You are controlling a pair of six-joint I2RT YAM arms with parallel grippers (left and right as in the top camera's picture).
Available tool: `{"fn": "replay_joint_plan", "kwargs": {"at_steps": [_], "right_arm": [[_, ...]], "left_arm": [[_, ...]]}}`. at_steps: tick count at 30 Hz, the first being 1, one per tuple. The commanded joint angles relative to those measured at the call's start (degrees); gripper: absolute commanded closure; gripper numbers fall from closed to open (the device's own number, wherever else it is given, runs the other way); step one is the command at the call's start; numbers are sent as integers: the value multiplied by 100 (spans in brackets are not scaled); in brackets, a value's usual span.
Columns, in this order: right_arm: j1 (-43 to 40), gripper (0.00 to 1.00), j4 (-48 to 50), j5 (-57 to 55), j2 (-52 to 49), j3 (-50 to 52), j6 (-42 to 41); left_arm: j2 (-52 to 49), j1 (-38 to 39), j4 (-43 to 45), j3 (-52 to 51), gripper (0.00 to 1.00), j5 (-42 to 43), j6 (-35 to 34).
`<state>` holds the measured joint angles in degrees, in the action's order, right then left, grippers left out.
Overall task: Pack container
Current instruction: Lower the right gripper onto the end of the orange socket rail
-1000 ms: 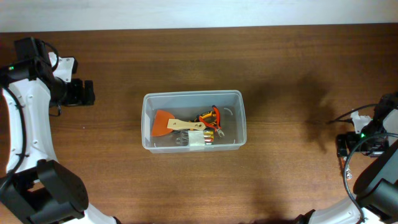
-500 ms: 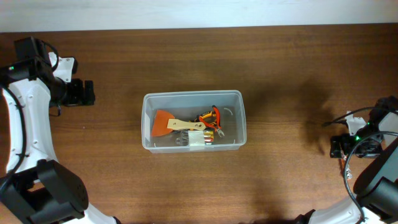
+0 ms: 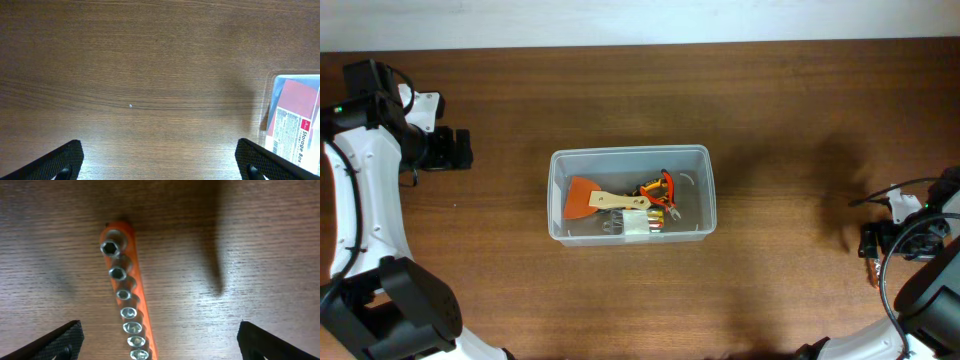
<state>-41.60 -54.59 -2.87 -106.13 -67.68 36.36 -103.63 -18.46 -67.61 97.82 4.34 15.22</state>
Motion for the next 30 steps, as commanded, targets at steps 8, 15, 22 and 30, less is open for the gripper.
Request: {"fn": "replay_joint_plan", "kwargs": {"at_steps": [8, 15, 22, 30], "right_arm": [[-9, 1, 4, 76, -50, 31, 229], [-9, 1, 13, 90, -175, 31, 240], [-9, 1, 116, 96, -339, 31, 238], [-4, 1, 173, 90, -409, 31, 240]], "left_arm": [[-50, -46, 11, -28, 1, 81, -59], [-50, -46, 9, -28, 1, 81, -59], [-50, -46, 11, -28, 1, 81, -59], [-50, -46, 11, -28, 1, 81, -59]]}}
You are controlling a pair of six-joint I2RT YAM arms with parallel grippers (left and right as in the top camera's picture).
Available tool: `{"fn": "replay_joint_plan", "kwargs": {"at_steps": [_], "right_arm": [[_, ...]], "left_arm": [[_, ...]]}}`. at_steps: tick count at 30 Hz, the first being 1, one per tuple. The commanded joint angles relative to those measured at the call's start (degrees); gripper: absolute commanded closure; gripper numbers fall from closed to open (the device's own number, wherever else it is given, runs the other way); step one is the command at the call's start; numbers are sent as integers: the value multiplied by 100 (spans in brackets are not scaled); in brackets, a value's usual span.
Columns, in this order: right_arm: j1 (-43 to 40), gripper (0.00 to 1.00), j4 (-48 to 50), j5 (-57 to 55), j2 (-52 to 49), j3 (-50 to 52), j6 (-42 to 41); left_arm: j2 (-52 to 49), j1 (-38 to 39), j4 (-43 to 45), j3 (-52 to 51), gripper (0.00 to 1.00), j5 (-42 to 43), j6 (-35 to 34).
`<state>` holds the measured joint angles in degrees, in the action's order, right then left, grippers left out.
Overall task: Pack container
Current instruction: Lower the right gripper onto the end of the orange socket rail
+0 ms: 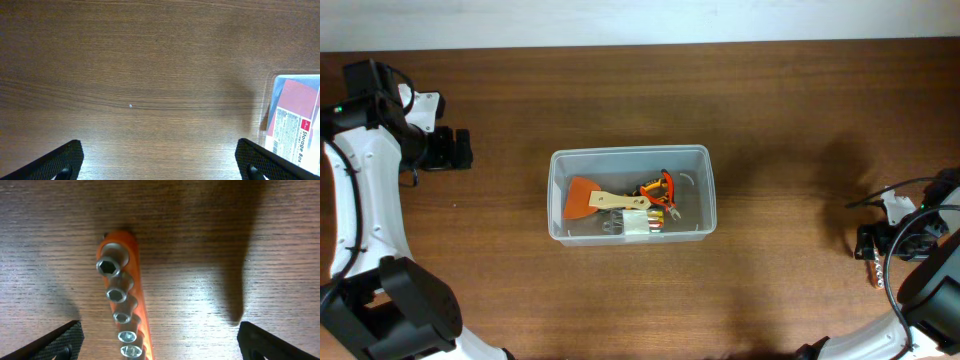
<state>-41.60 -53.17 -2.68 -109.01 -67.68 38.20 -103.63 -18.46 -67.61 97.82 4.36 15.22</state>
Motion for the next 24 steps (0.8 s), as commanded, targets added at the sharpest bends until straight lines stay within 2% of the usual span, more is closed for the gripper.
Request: {"fn": "replay_joint_plan", "kwargs": {"at_steps": [1, 13, 24], "right_arm": [[-4, 1, 42, 59, -127, 31, 55], [9, 0, 155, -96, -216, 31, 52], [415, 1, 155, -446, -304, 31, 33]], "left_arm": [[-50, -46, 9, -28, 1, 79, -59], [-50, -46, 11, -28, 1, 79, -59], [-50, -46, 11, -28, 1, 79, -59]]}}
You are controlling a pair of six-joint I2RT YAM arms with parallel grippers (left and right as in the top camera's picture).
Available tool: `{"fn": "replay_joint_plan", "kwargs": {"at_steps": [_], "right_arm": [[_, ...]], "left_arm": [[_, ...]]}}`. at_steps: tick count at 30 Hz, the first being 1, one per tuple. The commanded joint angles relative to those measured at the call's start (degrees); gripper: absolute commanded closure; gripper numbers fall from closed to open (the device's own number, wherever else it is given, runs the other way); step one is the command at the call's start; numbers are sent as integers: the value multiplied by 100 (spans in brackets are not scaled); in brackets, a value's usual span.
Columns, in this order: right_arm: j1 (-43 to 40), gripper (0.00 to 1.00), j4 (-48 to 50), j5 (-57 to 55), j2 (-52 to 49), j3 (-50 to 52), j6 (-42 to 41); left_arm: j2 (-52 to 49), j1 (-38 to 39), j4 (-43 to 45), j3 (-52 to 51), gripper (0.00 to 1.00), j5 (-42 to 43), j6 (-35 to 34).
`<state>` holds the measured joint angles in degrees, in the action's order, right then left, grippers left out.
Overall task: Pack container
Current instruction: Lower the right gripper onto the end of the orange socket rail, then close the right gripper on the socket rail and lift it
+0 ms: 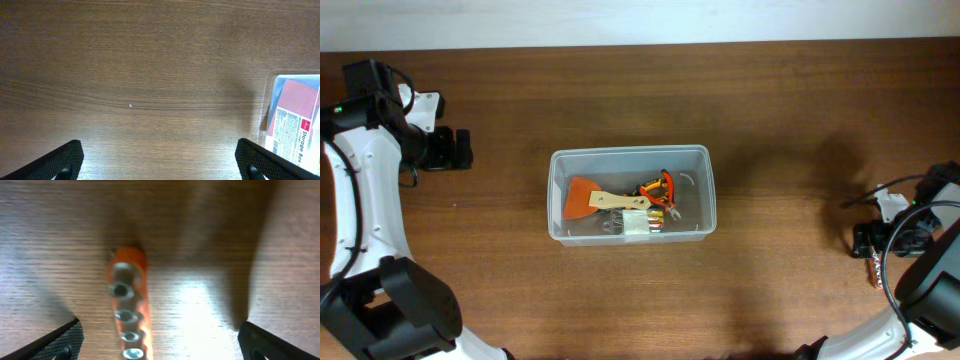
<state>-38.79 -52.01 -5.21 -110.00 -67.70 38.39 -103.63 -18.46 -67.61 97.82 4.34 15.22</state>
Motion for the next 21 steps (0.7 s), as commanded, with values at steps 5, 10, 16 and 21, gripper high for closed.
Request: {"fn": "replay_joint_plan", "kwargs": {"at_steps": [5, 10, 16, 21], "right_arm": [[131, 1, 46, -192, -293, 37, -28], [131, 1, 114, -240, -302, 37, -28], [133, 3, 129, -234, -302, 37, -33], [131, 21, 129, -232, -302, 37, -136]], "left_arm": [[-50, -46, 11, -28, 1, 81, -59], [-50, -46, 11, -28, 1, 81, -59], [-50, -46, 9, -28, 1, 81, -59], [-50, -46, 11, -28, 1, 81, -59]]}}
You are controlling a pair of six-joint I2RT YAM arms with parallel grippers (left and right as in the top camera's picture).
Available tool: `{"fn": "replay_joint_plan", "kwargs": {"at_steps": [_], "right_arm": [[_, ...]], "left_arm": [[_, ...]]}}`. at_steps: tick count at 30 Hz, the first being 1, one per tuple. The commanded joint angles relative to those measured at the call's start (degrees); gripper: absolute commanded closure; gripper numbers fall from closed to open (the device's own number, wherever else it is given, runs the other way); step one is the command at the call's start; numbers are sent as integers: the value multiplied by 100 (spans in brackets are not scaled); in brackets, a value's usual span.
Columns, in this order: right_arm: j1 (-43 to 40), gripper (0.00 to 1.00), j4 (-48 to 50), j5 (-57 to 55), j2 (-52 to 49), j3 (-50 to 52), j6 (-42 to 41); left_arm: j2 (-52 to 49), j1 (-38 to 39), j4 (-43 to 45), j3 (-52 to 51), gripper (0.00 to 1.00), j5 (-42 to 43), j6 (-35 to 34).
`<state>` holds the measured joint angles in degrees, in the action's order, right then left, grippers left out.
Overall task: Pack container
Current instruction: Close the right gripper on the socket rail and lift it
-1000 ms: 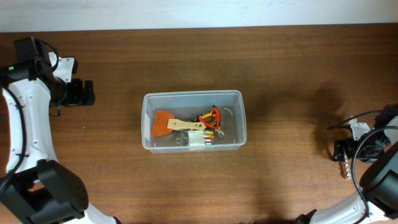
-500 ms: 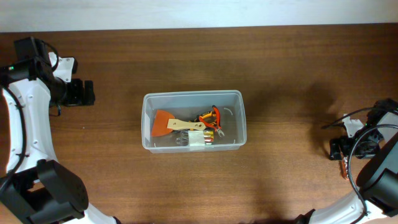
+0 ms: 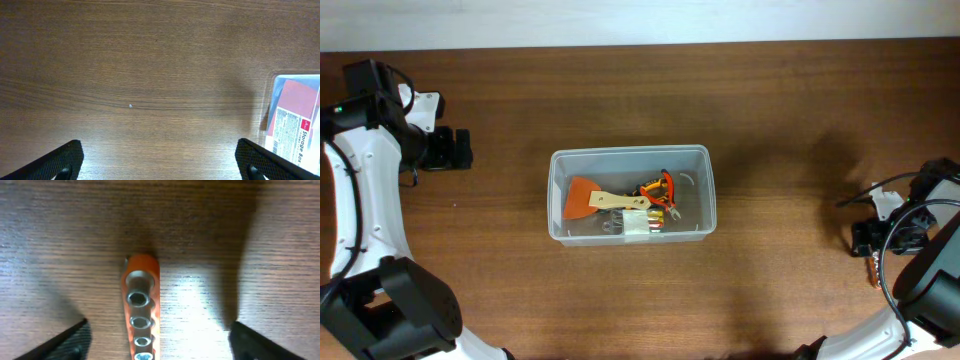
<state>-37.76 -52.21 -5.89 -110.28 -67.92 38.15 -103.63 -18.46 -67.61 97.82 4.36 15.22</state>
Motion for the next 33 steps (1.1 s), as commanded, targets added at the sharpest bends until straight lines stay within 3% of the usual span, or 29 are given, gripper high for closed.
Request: {"fn": "replay_joint_plan", "kwargs": {"at_steps": [1, 6, 12, 18, 22, 33], "right_arm": [[28, 28, 146, -164, -273, 59, -114], [28, 36, 146, -164, -273, 59, -114], [31, 62, 146, -164, -273, 59, -116], [31, 77, 151, -166, -273, 59, -221], [31, 83, 153, -164, -271, 44, -221], [531, 84, -9, -72, -269, -605, -306]], "left_arm": [[-50, -46, 11, -28, 1, 79, -59], [-50, -46, 11, -28, 1, 79, -59], [-50, -46, 11, -28, 1, 79, -59], [-50, -46, 11, -28, 1, 79, -59], [-50, -46, 11, -28, 1, 79, -59], [-50, -46, 11, -28, 1, 79, -59]]}}
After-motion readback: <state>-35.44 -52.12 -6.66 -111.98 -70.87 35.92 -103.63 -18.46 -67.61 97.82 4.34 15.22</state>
